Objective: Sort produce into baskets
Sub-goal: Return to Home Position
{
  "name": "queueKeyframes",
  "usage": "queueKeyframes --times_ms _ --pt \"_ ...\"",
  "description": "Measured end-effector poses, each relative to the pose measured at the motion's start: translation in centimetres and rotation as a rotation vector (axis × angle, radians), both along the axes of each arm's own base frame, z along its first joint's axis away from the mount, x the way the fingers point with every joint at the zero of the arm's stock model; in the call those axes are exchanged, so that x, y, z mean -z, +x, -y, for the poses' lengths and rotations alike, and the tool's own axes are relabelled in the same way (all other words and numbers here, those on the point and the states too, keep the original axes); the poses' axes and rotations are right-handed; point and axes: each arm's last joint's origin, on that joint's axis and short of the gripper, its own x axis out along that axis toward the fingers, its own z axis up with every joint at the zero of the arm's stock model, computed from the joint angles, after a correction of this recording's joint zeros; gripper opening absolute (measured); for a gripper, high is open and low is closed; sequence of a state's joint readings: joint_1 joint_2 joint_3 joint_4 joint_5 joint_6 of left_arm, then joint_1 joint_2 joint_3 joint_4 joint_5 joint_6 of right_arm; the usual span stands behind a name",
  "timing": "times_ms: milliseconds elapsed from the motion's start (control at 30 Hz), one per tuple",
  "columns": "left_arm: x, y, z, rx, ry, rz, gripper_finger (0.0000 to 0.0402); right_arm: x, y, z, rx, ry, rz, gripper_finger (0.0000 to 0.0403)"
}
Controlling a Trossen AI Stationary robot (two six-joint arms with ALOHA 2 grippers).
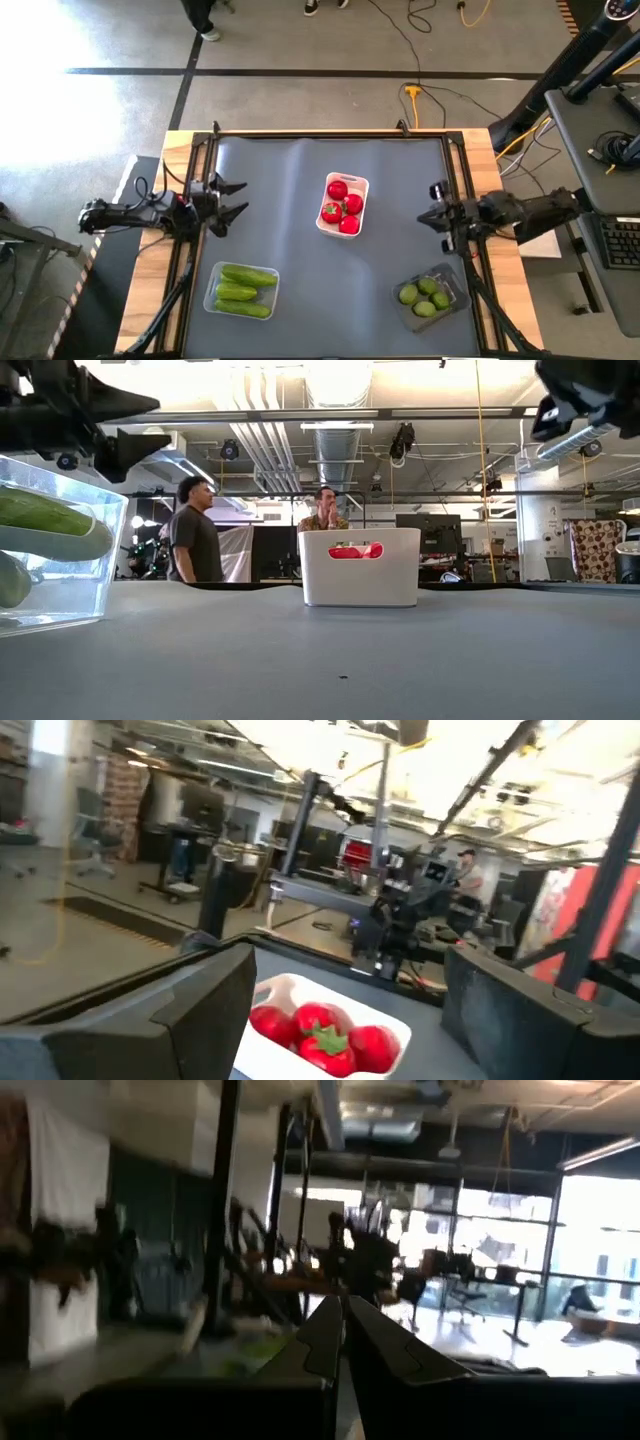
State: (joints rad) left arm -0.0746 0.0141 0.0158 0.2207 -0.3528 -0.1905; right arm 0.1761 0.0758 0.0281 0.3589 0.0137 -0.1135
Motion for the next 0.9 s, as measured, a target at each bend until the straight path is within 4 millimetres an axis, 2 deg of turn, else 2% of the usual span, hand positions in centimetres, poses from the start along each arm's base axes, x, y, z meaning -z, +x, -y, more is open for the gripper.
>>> queueKeyframes --times_ms 100,233,467,633,767,833,900 --pt "0.2 0.1 0.2 0.074 0.030 -0.009 0.0307 1.0 0.2 -0.2 -0.037 -0.061 -0.060 0.0013" --pt "0.8 0.3 0.4 0.121 0.043 -0.072 0.0307 0.9 0.1 -0.2 -0.055 -0.041 -0.043 0.0013" --pt "0.9 0.3 0.4 0.124 0.068 -0.091 0.0307 0.6 -0.2 0.7 0.087 0.007 -0.012 0.0013" --pt "1.5 0.4 0.4 0.134 0.034 -0.147 0.0307 2.1 0.1 1.4 0.126 0.107 -0.178 0.0013" --pt "1.9 0.4 0.5 0.184 0.000 -0.175 0.0307 3.1 0.2 1.3 0.097 0.106 -0.283 0.0013" --pt "1.9 0.4 0.8 0.273 0.047 -0.180 0.0307 3.3 0.3 1.3 0.104 0.099 -0.307 0.0013" --pt "1.9 0.4 0.8 0.281 0.070 -0.185 0.0307 3.5 0.4 1.3 0.113 0.064 -0.322 0.0013"
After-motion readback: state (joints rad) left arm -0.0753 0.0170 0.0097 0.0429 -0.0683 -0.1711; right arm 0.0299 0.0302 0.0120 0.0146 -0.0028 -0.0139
